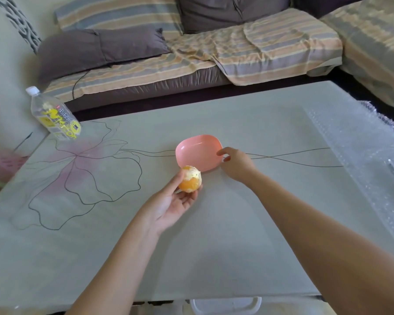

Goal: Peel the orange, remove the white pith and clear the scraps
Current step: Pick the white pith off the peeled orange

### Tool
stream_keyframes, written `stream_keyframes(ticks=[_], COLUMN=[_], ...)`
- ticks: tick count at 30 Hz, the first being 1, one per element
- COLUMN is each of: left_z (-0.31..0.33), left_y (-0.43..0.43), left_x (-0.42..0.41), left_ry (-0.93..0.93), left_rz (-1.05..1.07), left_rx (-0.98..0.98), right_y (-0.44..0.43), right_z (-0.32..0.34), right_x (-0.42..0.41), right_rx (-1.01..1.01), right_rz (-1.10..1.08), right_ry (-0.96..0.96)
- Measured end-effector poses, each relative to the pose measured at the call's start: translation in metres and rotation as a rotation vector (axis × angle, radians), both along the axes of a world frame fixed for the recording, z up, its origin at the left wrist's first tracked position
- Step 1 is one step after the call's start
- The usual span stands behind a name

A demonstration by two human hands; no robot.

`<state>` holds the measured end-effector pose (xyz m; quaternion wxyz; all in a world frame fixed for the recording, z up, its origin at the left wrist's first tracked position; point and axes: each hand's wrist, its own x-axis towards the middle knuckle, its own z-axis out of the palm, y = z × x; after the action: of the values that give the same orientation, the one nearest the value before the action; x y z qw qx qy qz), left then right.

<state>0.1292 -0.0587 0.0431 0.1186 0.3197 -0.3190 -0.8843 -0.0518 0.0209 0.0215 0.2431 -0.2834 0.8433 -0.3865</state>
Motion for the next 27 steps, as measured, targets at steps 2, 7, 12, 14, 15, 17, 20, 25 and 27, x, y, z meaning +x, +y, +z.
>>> stream_keyframes(ticks=[2,7,12,14,15,17,20,25,27], left_z=[0.0,0.007,0.015,0.018,0.02,0.023,0.026,0.029,0.029], left_y=[0.0,0.006,0.017,0.024,0.027,0.034,0.043,0.053,0.056], left_x=[0.002,0.006,0.01,0.011,0.012,0.014,0.02,0.034,0.039], left_ry=[0.102,0.182,0.223,0.241,0.247,0.258,0.264,0.258,0.26], left_rz=[-0.01,-0.023,0.006,0.009,0.005,-0.01,-0.045,-0.132,-0.139], left_rx=[0.082,0.108,0.108,0.112,0.111,0.103,0.086,0.047,0.028], right_y=[-0.003,0.002,0.027,0.038,0.044,0.057,0.075,0.101,0.109], right_z=[0.0,0.003,0.004,0.005,0.006,0.01,0.014,0.012,0.012], right_x=[0.002,0.011,0.019,0.024,0.027,0.034,0.044,0.059,0.066], right_rx=[-0.001,0.064,0.148,0.174,0.188,0.219,0.28,0.354,0.38], right_rz=[-0.018,-0.022,-0.027,-0.014,-0.004,0.024,0.056,0.065,0.087], right_ry=[-0.022,0.048,0.06,0.064,0.064,0.066,0.078,0.072,0.068])
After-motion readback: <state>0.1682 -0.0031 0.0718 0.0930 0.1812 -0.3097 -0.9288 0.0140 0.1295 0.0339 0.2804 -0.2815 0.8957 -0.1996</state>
